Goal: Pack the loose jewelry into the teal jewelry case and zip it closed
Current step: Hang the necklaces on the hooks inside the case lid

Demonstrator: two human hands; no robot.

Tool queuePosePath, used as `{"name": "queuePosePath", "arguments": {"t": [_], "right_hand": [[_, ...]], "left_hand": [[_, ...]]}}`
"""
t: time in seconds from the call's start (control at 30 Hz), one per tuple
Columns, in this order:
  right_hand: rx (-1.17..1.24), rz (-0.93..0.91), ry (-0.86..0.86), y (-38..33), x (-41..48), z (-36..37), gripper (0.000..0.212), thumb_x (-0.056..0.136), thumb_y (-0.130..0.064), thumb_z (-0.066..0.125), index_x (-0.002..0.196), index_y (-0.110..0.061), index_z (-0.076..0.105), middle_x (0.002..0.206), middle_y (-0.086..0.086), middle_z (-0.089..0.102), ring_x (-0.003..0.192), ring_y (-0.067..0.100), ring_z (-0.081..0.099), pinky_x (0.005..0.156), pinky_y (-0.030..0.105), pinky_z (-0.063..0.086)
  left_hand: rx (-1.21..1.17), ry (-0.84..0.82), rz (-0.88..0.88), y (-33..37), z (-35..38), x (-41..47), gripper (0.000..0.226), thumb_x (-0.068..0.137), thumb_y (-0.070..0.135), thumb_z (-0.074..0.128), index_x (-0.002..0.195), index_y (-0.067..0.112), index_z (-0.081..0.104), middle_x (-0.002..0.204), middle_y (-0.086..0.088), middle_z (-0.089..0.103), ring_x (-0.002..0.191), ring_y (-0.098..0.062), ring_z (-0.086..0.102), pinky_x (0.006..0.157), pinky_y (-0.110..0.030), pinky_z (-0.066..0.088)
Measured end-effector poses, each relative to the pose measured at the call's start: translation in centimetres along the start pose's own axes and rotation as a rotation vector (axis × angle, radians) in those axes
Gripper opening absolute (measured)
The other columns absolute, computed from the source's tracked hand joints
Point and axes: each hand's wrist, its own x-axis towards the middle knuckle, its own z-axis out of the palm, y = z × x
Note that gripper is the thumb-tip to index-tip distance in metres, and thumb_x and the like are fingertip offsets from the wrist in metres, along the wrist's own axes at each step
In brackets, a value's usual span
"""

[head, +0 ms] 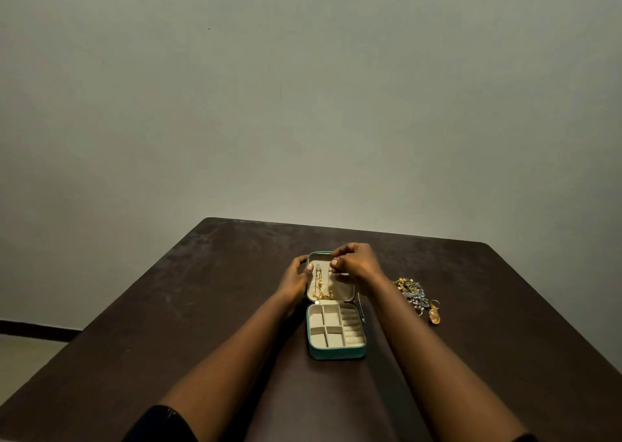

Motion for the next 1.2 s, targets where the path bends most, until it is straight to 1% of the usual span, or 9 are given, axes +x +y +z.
{"name": "queuePosePath", "arguments": {"t": [0.17, 0.33, 0.43, 0.5, 0.6, 0.67, 0.8, 1.03, 1.2], "right_hand": [[-0.267, -0.123, 0.052, 0.7, 0.3, 0.2, 0.014, 0.081, 0.004, 0.063, 0.091, -0.004, 0.069, 0.086, 0.014, 0.069, 0.068, 0.017, 0.064, 0.060, 0.024, 0.051], [-0.317, -0.145, 0.028, 2.2, 0.1, 0.4, 0.019, 0.077, -0.001, 0.071, 0.094, -0.008, 0.073, 0.097, 0.010, 0.072, 0.090, 0.021, 0.068, 0.085, 0.036, 0.056], [-0.301, -0.182, -0.001, 2.4, -0.2, 0.2, 0.021, 0.080, 0.000, 0.067, 0.099, -0.007, 0.072, 0.102, 0.009, 0.071, 0.096, 0.019, 0.066, 0.090, 0.038, 0.054], [-0.325, -0.200, 0.003, 2.4, -0.2, 0.0, 0.022, 0.081, 0.001, 0.066, 0.100, -0.007, 0.072, 0.104, 0.009, 0.071, 0.097, 0.017, 0.066, 0.093, 0.035, 0.052], [-0.484, -0.205, 0.125, 2.5, 0.1, -0.1, 0.021, 0.085, 0.003, 0.061, 0.099, -0.007, 0.073, 0.108, 0.008, 0.070, 0.101, 0.016, 0.064, 0.090, 0.025, 0.050], [-0.548, -0.189, 0.195, 2.8, 0.4, -0.5, 0.024, 0.086, 0.005, 0.057, 0.097, -0.008, 0.074, 0.111, 0.010, 0.069, 0.103, 0.019, 0.063, 0.088, 0.027, 0.052], [-0.741, -0.107, 0.076, 4.1, 0.3, -0.4, 0.022, 0.083, -0.001, 0.061, 0.101, -0.010, 0.073, 0.113, 0.011, 0.067, 0.107, 0.024, 0.062, 0.091, 0.035, 0.052], [-0.791, -0.118, 0.066, 5.4, 0.5, 0.6, 0.018, 0.080, -0.006, 0.065, 0.095, -0.008, 0.073, 0.102, 0.013, 0.071, 0.095, 0.027, 0.066, 0.082, 0.042, 0.056], [-0.774, -0.121, 0.079, 5.1, 0.5, 0.9, 0.020, 0.080, -0.005, 0.061, 0.096, -0.009, 0.074, 0.101, 0.015, 0.071, 0.096, 0.031, 0.066, 0.081, 0.041, 0.056]], "left_hand": [[-0.028, 0.016, 0.014, -0.1, 0.1, 0.2, 0.035, 0.101, 0.014, 0.037, 0.135, 0.007, 0.037, 0.100, -0.006, 0.060, 0.075, -0.011, 0.060, 0.054, -0.020, 0.054], [-0.068, 0.028, 0.022, -0.2, 0.0, 0.2, 0.035, 0.101, 0.012, 0.036, 0.135, 0.007, 0.037, 0.095, -0.005, 0.060, 0.073, -0.012, 0.059, 0.047, -0.017, 0.052], [-0.050, 0.033, 0.034, -0.4, -0.1, 0.4, 0.035, 0.101, 0.013, 0.036, 0.136, 0.007, 0.037, 0.112, -0.015, 0.059, 0.075, -0.012, 0.060, 0.048, -0.016, 0.052], [-0.046, 0.032, 0.031, -0.5, 0.0, 0.5, 0.035, 0.101, 0.014, 0.036, 0.135, 0.008, 0.038, 0.104, -0.008, 0.059, 0.075, -0.011, 0.060, 0.048, -0.016, 0.052], [-0.041, 0.033, 0.026, -0.5, 0.0, 0.5, 0.035, 0.101, 0.015, 0.037, 0.135, 0.009, 0.039, 0.098, -0.004, 0.058, 0.074, -0.011, 0.060, 0.049, -0.016, 0.053], [-0.020, 0.038, 0.026, -0.6, 0.0, 0.6, 0.035, 0.101, 0.016, 0.037, 0.135, 0.011, 0.039, 0.101, -0.006, 0.059, 0.075, -0.010, 0.060, 0.052, -0.018, 0.053], [0.004, 0.055, 0.045, -0.9, -0.1, 0.9, 0.036, 0.100, 0.017, 0.037, 0.135, 0.010, 0.039, 0.121, -0.017, 0.059, 0.081, -0.012, 0.061, 0.059, -0.021, 0.053], [0.018, 0.065, 0.064, -0.8, -0.1, 0.8, 0.036, 0.100, 0.015, 0.037, 0.136, 0.010, 0.039, 0.124, -0.018, 0.057, 0.092, -0.018, 0.059, 0.052, -0.014, 0.052], [0.041, 0.068, 0.094, -0.9, -0.1, 1.1, 0.034, 0.100, 0.014, 0.038, 0.134, 0.009, 0.041, 0.125, -0.020, 0.057, 0.097, -0.022, 0.059, 0.065, -0.025, 0.054]]}}
